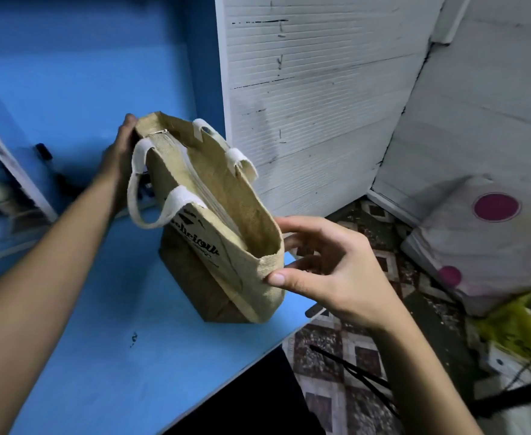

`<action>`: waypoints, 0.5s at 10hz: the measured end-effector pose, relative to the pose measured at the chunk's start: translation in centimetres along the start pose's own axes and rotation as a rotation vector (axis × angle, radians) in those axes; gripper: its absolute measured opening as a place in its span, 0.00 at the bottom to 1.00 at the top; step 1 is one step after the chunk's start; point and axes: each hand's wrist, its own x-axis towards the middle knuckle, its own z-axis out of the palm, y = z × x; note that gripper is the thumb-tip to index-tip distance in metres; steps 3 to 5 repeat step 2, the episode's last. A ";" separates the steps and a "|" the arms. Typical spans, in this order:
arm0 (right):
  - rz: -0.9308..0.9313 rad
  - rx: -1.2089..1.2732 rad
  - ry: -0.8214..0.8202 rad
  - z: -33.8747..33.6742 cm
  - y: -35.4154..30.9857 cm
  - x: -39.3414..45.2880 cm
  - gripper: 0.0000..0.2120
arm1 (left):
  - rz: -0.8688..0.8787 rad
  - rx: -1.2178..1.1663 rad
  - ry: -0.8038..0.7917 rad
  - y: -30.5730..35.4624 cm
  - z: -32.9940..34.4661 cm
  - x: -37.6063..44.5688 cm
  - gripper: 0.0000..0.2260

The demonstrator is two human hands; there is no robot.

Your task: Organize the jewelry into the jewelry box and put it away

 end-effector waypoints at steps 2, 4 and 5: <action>0.023 -0.021 -0.003 -0.8 0.5 -1.0 0.22 | 0.092 0.255 0.170 -0.4 -0.1 -3.3 0.16; 0.023 -0.021 -0.003 -0.8 0.5 -1.0 0.22 | 0.092 0.255 0.170 -0.4 -0.1 -3.3 0.16; 0.023 -0.021 -0.003 -0.8 0.5 -1.0 0.22 | 0.092 0.255 0.170 -0.4 -0.1 -3.3 0.16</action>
